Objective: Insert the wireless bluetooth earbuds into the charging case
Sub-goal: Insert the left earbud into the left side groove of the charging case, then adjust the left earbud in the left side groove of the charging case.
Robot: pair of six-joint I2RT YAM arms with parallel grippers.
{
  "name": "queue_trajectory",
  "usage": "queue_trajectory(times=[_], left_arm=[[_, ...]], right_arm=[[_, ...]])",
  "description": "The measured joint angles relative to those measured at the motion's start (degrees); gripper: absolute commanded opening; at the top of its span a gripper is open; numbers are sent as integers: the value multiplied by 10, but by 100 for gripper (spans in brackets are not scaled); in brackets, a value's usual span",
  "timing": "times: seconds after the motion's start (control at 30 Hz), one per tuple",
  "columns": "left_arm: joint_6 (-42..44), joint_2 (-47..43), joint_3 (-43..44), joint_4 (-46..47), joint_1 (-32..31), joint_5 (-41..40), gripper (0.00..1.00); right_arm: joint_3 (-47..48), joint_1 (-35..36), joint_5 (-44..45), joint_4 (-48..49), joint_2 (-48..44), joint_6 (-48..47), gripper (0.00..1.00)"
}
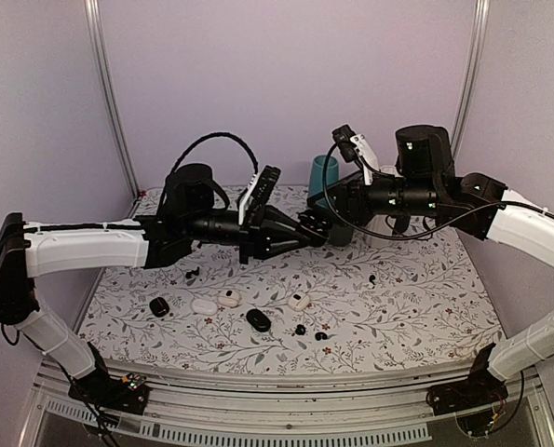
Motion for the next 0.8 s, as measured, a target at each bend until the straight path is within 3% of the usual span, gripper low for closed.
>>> queue_trajectory(times=[0.33, 0.8], left_arm=[[-8, 5, 0, -9, 10, 77, 0], [-17, 16, 5, -20, 13, 117, 0]], right_arm=[[7, 0, -41, -16, 7, -49, 65], [7, 0, -67, -26, 7, -79, 67]])
